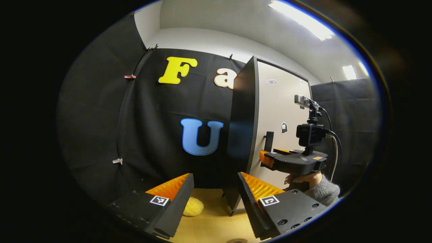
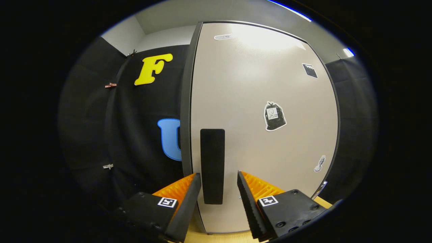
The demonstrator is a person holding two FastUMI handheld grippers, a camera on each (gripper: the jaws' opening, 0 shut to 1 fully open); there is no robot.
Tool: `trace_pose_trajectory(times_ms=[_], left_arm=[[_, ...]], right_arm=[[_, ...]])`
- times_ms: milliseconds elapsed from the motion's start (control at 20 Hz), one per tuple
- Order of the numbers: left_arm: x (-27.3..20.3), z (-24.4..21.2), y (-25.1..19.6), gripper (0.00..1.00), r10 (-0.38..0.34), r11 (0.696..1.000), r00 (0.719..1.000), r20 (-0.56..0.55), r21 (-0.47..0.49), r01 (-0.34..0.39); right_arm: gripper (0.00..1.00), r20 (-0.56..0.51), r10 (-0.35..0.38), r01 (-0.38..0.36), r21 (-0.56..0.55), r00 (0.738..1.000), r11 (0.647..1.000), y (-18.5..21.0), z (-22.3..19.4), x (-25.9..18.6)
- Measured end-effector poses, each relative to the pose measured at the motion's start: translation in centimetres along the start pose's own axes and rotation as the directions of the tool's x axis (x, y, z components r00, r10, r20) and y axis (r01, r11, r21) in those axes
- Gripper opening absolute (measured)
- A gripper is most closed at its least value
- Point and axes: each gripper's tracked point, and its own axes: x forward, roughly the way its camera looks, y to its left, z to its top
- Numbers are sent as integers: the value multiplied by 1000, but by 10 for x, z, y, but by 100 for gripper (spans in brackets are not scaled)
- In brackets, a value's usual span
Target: Open the cabinet door with the right hand, grasp the bottle in the cabinet with the left hand and place it on the coaster, then close the cabinet door with the right hand.
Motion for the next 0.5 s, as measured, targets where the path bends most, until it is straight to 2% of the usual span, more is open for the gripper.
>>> trace_pose_trajectory(times_ms=[100,200,300,400,500], left_arm=[[3,-2,1,82,-7,1000,1000,-6,-10,7],[5,-5,2,82,-9,1000,1000,-14,-9,9],[7,-7,2,82,-21,1000,1000,-19,-16,20],[8,-8,5,82,-19,1000,1000,-22,-17,18],[9,-8,8,82,-12,1000,1000,-22,-13,12]], right_arm=[[70,5,-4,4,-3,1000,1000,1,0,5],[51,17,-12,12,0,1000,1000,6,2,4],[42,27,-24,24,-10,999,1000,8,2,9],[43,27,-42,42,-29,999,999,4,1,12],[36,24,-40,41,-12,999,999,6,1,13]])
